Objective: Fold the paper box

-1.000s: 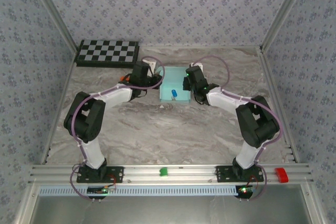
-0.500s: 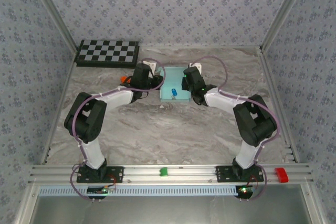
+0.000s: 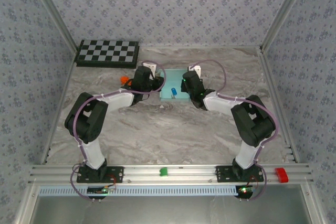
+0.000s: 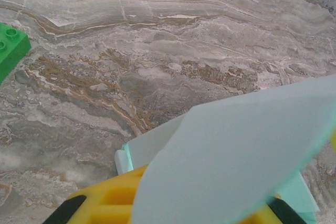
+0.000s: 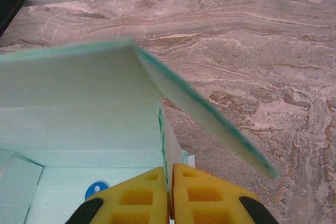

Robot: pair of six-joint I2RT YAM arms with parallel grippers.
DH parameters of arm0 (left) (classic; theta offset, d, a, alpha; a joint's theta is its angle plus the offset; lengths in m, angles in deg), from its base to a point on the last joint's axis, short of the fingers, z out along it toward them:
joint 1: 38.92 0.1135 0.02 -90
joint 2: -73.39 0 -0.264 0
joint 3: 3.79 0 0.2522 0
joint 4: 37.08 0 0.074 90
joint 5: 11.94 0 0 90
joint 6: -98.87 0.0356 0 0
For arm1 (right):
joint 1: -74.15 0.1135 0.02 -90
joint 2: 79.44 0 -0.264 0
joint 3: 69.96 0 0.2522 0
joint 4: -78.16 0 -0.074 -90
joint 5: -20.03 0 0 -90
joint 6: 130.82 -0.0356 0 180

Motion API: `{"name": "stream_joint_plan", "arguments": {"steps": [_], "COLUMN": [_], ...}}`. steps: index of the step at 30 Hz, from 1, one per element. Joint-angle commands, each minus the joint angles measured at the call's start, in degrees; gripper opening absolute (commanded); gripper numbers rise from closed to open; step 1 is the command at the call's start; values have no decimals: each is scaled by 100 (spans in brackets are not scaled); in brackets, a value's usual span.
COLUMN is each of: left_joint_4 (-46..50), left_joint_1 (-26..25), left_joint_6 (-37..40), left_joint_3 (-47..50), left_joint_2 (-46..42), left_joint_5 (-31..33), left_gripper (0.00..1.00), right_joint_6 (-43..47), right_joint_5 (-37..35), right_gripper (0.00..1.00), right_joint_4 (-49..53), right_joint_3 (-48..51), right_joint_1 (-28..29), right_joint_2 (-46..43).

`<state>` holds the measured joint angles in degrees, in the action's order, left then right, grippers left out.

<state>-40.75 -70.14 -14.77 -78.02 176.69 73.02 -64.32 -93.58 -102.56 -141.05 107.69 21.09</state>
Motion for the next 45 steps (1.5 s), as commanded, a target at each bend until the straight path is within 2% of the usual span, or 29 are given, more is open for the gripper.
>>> {"name": "stream_joint_plan", "arguments": {"steps": [1,12,26,45], "left_joint_4": [-216,-283,-427,-576], "left_joint_1": [-122,-172,-288,-470], "left_joint_6": [-70,-106,43,105], "left_joint_3": [77,167,525,1027], "left_joint_2": [40,102,10,-219], "left_joint_5": [-94,-89,182,536], "left_gripper": [20,20,13,14], "right_joint_6": [0,-32,12,-27], "right_joint_5": [-38,-151,-426,-782], "right_gripper": [9,10,8,8], "right_joint_4": [-327,-437,-679,-821], "right_joint_3": [63,225,613,1111], "right_joint_1": [117,179,320,577], "right_joint_2": [39,45,-95,-258]}}
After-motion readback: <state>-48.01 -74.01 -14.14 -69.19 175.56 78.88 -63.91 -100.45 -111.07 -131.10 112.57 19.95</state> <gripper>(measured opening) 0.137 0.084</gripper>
